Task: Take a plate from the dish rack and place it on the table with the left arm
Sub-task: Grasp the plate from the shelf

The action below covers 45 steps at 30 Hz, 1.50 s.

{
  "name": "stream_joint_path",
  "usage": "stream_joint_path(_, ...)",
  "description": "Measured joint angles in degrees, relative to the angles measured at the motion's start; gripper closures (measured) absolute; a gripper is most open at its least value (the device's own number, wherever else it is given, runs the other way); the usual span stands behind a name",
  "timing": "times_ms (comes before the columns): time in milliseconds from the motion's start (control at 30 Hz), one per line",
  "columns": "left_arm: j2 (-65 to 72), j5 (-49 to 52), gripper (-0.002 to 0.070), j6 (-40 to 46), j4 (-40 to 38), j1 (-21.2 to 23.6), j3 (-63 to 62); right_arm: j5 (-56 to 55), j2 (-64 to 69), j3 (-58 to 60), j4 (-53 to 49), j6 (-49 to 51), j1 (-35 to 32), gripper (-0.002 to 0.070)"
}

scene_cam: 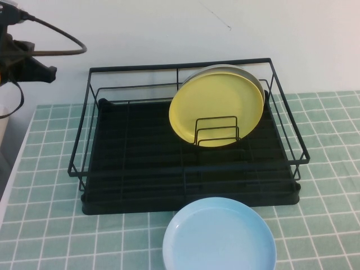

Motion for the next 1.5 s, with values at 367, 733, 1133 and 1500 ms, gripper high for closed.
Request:
stream_joint_path(367, 1.9, 4.8, 0.0678, -2.1, -0.3, 0.0, 3.7, 0.0, 0.0, 0.0, 0.0, 0.0, 0.0, 0.0678)
stream_joint_path(733, 5.3, 23.2, 0.0678, 30.9, -39.1, -1.2, 3.8, 0.0, 0.0, 0.0, 0.0, 0.0, 0.0, 0.0678)
stream_joint_path(1133, 6.9, 38.2, 0.0678, 109.3, -112.0, -2.8, -1.4, 0.0, 0.0, 0.0, 0.0, 0.0, 0.0, 0.0678)
stream_joint_path(1500, 9.3, 40.1, 0.0678, 162.4, -167.5, -3.5, -9.8, 0.0, 0.0, 0.0, 0.0, 0.0, 0.0, 0.0678)
